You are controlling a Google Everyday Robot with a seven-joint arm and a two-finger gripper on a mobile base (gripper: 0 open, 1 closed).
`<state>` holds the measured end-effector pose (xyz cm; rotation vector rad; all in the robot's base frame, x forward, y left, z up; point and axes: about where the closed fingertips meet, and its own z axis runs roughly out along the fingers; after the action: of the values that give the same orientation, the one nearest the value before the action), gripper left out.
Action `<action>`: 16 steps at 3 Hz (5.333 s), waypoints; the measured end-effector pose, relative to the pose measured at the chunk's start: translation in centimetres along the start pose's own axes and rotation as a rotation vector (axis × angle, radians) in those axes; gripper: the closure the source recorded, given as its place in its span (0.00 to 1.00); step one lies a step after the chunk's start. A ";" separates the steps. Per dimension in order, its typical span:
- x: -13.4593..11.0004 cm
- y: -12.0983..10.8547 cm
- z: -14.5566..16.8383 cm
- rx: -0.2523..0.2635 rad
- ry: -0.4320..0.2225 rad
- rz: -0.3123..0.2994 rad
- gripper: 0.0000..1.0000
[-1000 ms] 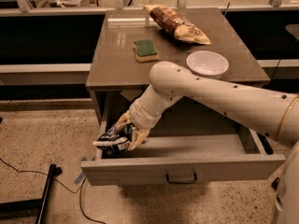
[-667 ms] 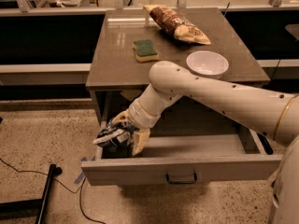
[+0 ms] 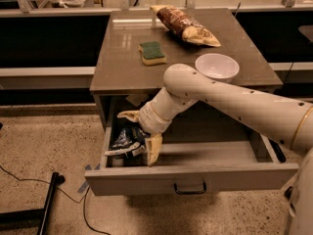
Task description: Pick blue chip bag from top drawer and place on counter
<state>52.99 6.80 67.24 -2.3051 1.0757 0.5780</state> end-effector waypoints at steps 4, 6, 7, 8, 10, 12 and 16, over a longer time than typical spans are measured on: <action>-2.4 -0.7 -1.9 0.083 -0.085 -0.018 0.87; -7.5 0.4 -16.1 0.303 -0.011 -0.136 1.00; -10.5 -0.7 -22.2 0.339 0.074 -0.203 1.00; -12.9 -3.3 -26.2 0.334 0.161 -0.256 1.00; -13.3 -11.5 -28.7 0.260 0.278 -0.267 1.00; -9.5 -18.0 -24.5 0.205 0.267 -0.273 1.00; -4.6 -19.4 -18.2 0.143 0.218 -0.288 0.27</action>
Offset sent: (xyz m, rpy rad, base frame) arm 0.0004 0.0172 -0.0075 0.0314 0.0431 -0.0096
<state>68.41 8.73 89.35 -2.3755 0.8261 0.1366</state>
